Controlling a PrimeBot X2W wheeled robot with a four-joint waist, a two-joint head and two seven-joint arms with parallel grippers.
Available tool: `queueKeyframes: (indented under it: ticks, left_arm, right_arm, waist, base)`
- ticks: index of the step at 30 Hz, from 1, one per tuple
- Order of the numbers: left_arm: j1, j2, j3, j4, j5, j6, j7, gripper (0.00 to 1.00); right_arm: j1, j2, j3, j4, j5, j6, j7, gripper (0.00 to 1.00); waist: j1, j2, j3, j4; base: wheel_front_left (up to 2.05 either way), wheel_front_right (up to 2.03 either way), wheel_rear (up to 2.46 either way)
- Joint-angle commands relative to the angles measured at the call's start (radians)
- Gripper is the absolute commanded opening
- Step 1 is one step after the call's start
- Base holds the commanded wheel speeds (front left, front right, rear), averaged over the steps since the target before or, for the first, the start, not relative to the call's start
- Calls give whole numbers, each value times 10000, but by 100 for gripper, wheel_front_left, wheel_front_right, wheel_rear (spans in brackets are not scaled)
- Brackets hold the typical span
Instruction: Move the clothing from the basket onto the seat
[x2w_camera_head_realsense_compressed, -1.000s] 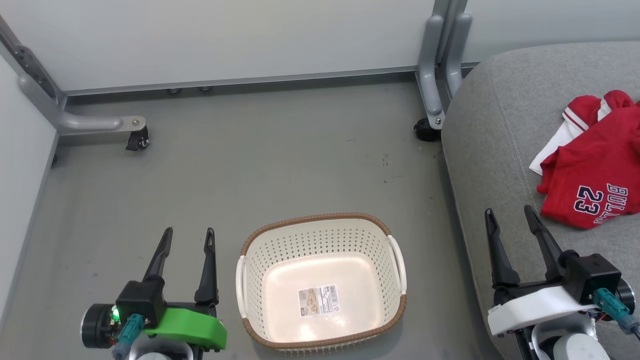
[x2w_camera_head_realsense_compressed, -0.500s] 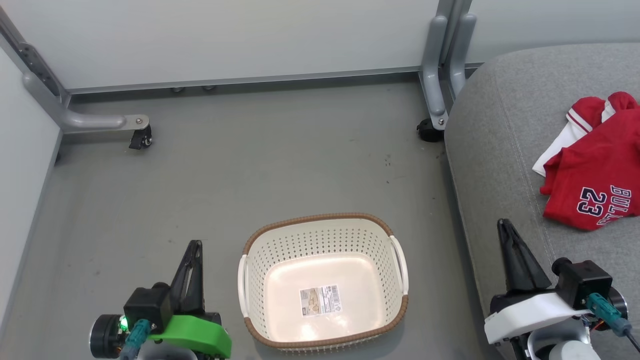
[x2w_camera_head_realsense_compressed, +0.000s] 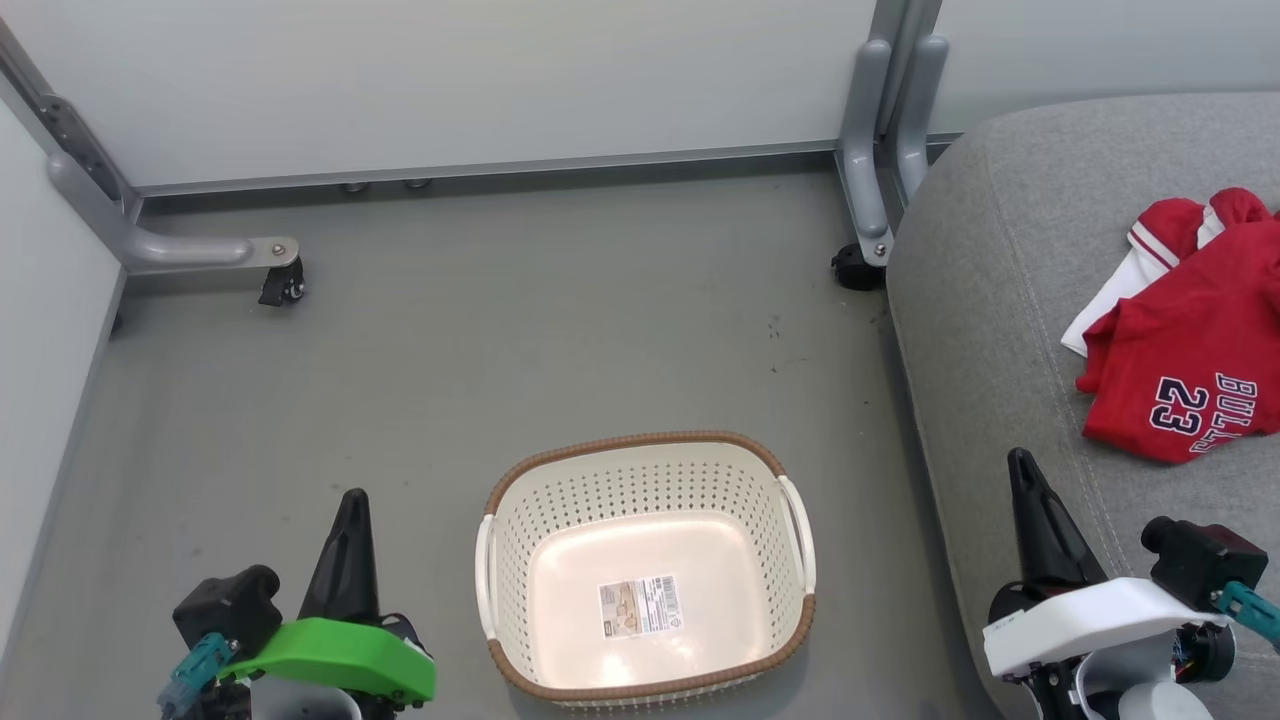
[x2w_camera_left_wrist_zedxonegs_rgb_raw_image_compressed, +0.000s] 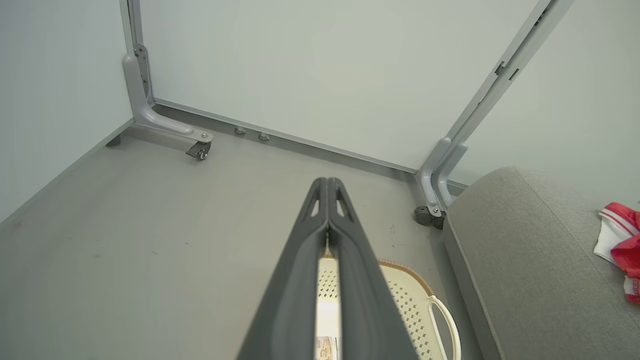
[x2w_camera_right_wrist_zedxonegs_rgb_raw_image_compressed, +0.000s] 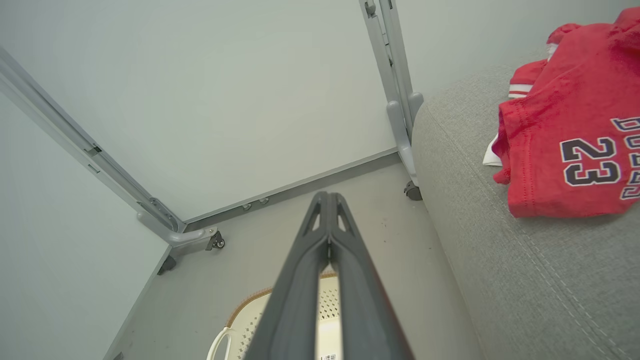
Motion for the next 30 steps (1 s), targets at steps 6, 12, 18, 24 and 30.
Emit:
queueKeyframes:
  ticks: [6,12,18,24,30]
  left_arm:
    - [-210,43,262,-162,-1269,-144,299,0]
    - [-258,47,420,-169,-2202,-199,537,0]
    - [-305,50,566,-176,-3110,-258,775,0]
    - [-350,52,707,-183,-3919,-305,982,0]
    - [-385,53,836,-187,-4698,-353,1185,0]
  right_arm:
    - [-382,-158,-34,58,1369,1,184,0]
    - [-486,-197,-58,195,2358,1,329,0]
    - [-564,-232,-90,330,3308,1,478,0]
    - [-657,-258,-123,452,4162,1,610,0]
    - [-726,-280,-164,567,4960,1,747,0]
  waist:
    - [0,0,-45,-12]
    - [0,0,-86,-22]
    - [0,0,-128,-33]
    - [0,0,-169,-43]
    - [0,0,-209,-53]
  base:
    - [0,0,0]
    - [0,0,0]
    - [0,0,0]
    - [0,0,0]
    - [0,0,0]
